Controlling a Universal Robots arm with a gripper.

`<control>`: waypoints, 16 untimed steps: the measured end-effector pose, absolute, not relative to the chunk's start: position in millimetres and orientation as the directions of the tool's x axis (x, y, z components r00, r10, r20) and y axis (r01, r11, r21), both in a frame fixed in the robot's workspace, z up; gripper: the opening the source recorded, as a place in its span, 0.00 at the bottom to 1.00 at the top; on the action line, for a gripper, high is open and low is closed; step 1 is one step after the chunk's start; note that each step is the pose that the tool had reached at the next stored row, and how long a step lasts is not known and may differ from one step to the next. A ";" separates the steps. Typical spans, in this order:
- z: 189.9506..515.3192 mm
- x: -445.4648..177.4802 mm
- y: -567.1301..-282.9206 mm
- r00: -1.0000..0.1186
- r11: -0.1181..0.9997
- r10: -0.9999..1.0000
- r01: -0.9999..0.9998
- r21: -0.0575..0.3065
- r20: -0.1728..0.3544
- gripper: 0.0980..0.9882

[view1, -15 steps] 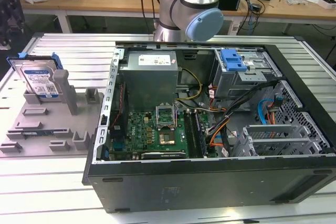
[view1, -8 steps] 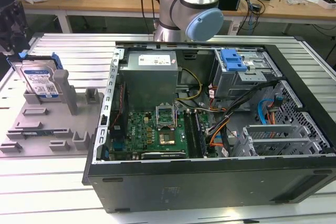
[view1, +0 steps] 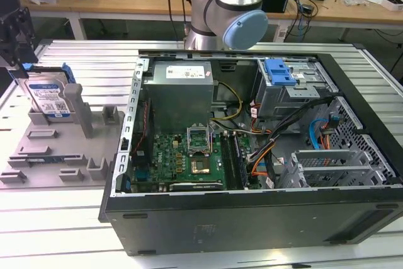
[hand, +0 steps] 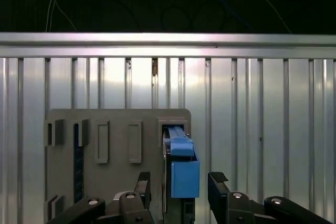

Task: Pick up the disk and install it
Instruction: 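Pick up the disk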

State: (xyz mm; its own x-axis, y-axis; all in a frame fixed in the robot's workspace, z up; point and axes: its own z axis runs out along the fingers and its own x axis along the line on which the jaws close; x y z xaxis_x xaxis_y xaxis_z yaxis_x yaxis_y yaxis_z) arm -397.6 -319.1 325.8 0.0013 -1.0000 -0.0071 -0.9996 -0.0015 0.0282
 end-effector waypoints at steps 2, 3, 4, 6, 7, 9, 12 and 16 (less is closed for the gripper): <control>323.8 -397.7 -318.9 0.001 -0.002 -1.000 -1.000 0.028 -0.007 0.52; 323.2 -397.8 -318.5 0.001 -0.002 -1.000 -1.000 0.028 -0.007 0.52; 322.3 -398.2 -317.4 0.001 -0.001 -1.000 -1.000 0.028 -0.007 0.52; 320.5 -399.4 -315.8 0.001 -0.001 -1.000 -1.000 0.028 -0.007 0.52; 319.8 -400.2 -315.3 0.001 -0.001 -1.000 -1.000 0.028 -0.007 0.52; 319.4 -400.3 -315.3 0.001 -0.002 -1.000 -1.000 0.030 -0.007 0.52; 318.2 -400.3 -315.3 0.001 -0.002 -1.000 -1.000 0.029 -0.007 0.52; 315.6 -400.6 -315.3 0.001 -0.002 -1.000 -1.000 0.029 -0.007 0.52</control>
State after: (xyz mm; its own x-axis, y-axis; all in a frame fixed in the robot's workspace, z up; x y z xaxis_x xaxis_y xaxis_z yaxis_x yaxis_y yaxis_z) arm -400.6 -315.3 315.6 0.0015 -1.0000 -0.0071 -0.9996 -0.0017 0.0294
